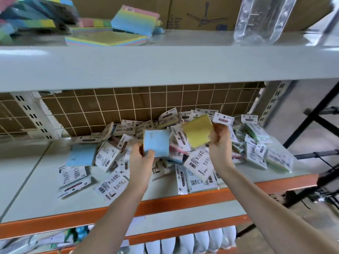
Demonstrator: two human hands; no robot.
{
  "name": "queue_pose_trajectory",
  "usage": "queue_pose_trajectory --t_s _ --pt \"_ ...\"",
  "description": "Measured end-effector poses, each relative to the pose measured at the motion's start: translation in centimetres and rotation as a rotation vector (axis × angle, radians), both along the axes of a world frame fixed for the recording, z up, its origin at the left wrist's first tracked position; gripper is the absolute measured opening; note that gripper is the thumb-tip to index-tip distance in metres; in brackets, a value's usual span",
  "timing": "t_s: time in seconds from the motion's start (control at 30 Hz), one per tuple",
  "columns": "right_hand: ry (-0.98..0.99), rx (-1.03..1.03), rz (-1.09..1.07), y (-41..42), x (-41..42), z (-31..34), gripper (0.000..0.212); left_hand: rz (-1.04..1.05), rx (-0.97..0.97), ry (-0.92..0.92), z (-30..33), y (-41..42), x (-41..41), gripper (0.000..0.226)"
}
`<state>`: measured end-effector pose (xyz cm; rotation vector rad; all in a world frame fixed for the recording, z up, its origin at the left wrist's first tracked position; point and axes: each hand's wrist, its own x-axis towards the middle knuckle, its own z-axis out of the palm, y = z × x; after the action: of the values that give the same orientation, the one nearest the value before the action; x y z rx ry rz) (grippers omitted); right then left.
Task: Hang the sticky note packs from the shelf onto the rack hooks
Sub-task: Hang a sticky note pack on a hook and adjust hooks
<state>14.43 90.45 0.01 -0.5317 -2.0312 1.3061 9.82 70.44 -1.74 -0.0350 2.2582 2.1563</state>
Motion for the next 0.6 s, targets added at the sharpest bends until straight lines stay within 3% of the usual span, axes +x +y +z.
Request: queue_pose_trajectory --t_s 0.1,0.27,0.33,0.5,0.6 --pt "-0.028 -0.302 -0.062 1.4 1.0 0.4 0.026 -0.062 0.133 -0.109 0.4 1.9 0.3 0.027" --pt "0.153 -1.113 0.133 4.3 3.4 1.8 0.014 -0.192 0.368 -0.199 1.7 5.6 1.9 0.032" --pt "0.170 -1.292 0.149 5.6 4.6 2.1 0.012 -0.224 0.485 -0.237 2.2 7.3 2.6 0.033" --pt "0.054 -1.278 0.207 8.8 8.0 2.0 0.007 -0.257 0.681 -0.343 3.4 13.3 5.0 0.017" --pt "0.004 -1.211 0.176 10.6 10.4 1.7 0.012 -0.292 0.678 -0.372 4.0 17.7 7.3 0.010"
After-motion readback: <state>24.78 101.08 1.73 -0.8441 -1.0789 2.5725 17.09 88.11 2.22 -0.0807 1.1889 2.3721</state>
